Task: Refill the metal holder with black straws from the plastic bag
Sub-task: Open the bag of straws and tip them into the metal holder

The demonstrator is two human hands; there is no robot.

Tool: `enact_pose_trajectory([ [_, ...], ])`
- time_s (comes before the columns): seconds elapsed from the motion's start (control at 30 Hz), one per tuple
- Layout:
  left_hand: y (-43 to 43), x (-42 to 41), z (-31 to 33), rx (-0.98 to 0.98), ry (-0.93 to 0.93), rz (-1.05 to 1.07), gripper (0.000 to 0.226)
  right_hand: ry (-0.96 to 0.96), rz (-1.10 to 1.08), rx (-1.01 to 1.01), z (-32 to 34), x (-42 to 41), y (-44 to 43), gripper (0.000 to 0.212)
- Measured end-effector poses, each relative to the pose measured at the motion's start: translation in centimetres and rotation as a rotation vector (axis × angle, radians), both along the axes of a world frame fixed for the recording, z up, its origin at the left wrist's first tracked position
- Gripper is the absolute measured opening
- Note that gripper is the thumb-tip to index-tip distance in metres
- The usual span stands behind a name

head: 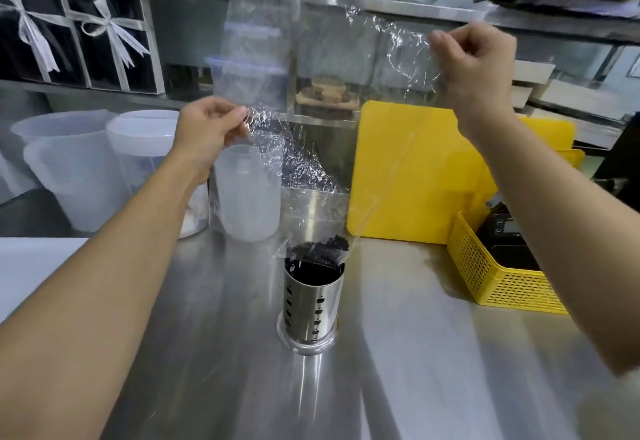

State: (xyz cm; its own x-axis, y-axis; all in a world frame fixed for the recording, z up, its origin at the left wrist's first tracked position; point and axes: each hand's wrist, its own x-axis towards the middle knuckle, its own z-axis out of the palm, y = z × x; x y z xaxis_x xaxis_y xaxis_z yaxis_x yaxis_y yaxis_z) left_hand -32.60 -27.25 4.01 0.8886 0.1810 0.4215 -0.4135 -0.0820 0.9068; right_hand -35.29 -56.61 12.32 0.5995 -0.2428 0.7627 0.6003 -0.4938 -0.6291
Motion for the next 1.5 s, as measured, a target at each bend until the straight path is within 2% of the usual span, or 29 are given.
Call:
enact_pose_trajectory([
  [0.37,-1.4,-0.1,3.3,-0.014,-0.148,-0.062,0.014,-0.069,-0.042,0.016,3.2,-0.9,-2.9,0.026],
  [0.67,-7.6,-1.4,6.0,0.003,-0.198,-0.158,0.016,-0.098,-0.104,0.059,5.2,-4.5,-8.2,0.024],
  [0.97,-16.5,-2.1,4.4,0.091,-0.050,-0.323,0.015,-0.052,-0.248,0.105,3.6,-8.8,-16.5,0.027],
  [1.17,-22.1,-3.5,-0.8,0.110,0.121,-0.358,0.012,0.144,-0.339,0.119,-1.7,-9.9,-21.6,0.026],
  [1.33,-24.7,-4.6,-8.2,0.145,0.330,-0.353,0.016,0.330,-0.340,0.171,-10.2,-9.7,-24.9,0.028],
  [1.5,-26.2,-5.9,-16.1,0.275,0.475,-0.325,0.010,0.588,-0.398,0.215,-20.3,-10.1,-27.1,0.027],
])
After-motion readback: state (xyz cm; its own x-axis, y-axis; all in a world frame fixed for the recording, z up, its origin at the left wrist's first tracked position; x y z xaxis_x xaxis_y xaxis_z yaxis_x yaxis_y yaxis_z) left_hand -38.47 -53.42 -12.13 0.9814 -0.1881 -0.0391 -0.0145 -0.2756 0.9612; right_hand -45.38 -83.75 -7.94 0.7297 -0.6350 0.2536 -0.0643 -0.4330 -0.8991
